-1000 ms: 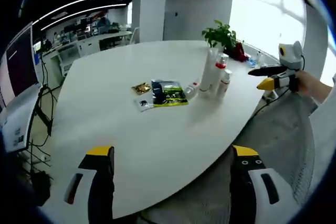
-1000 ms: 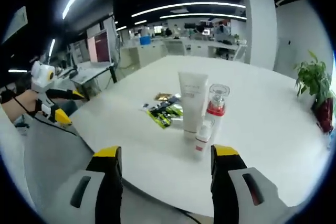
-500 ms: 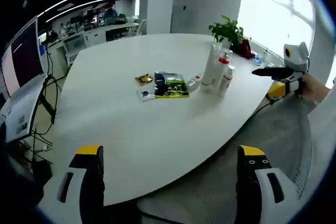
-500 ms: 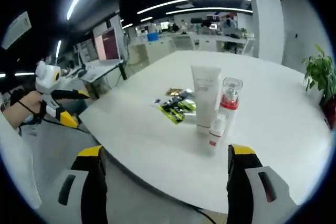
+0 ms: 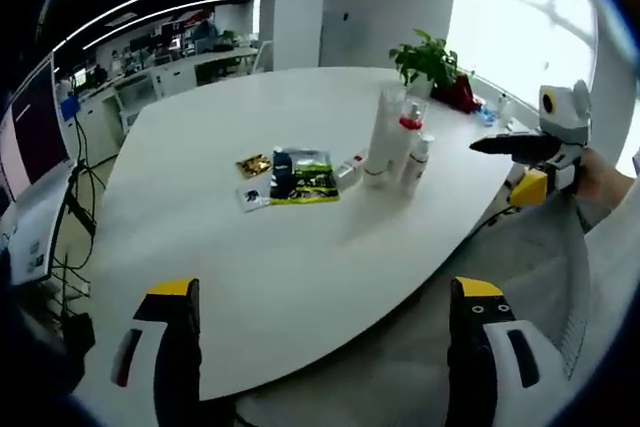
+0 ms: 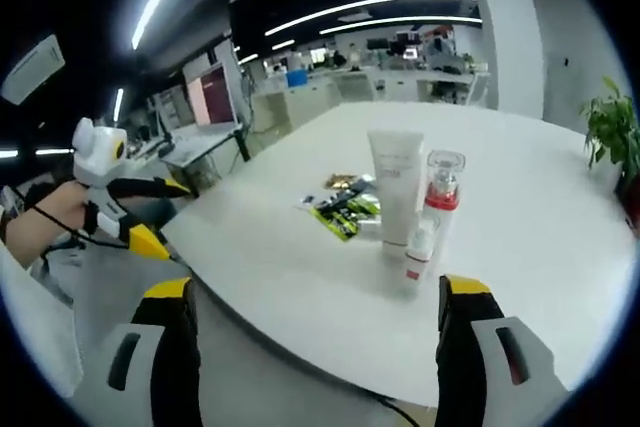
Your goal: Arrange the skincare products in the storage area until every visible bottle or jar stands upright without overlapping.
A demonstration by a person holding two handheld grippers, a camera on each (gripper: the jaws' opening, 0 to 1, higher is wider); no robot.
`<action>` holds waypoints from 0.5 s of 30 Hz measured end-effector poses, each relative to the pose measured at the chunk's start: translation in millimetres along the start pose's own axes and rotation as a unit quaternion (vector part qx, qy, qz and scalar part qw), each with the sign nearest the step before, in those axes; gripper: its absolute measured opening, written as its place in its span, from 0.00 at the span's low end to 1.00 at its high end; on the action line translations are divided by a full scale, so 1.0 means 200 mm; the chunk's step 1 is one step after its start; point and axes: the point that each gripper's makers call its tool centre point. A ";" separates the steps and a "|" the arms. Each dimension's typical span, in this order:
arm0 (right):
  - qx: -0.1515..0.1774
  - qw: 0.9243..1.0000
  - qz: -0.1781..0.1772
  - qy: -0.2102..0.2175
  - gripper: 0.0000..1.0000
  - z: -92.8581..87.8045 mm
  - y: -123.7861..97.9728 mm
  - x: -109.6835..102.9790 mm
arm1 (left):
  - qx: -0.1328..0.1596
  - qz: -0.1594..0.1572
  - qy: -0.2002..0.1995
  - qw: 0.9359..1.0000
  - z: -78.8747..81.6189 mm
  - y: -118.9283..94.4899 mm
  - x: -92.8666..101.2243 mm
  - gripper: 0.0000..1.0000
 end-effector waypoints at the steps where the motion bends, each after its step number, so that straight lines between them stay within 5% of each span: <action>1: 0.000 1.000 0.001 0.000 0.99 0.00 0.00 0.00 | -0.003 -0.004 0.003 1.000 0.00 0.02 0.01 0.96; 15: -0.002 1.000 -0.009 0.010 0.99 -0.01 0.00 0.02 | -0.022 -0.030 0.047 0.998 0.11 0.18 0.05 0.90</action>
Point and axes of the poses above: the point that each gripper's makers call its tool centre point, and the gripper's own axes: y roughly forward along the fingers, x roughly to its right, z roughly out of its top, and after that the axes turned 1 degree about -z, right-handed
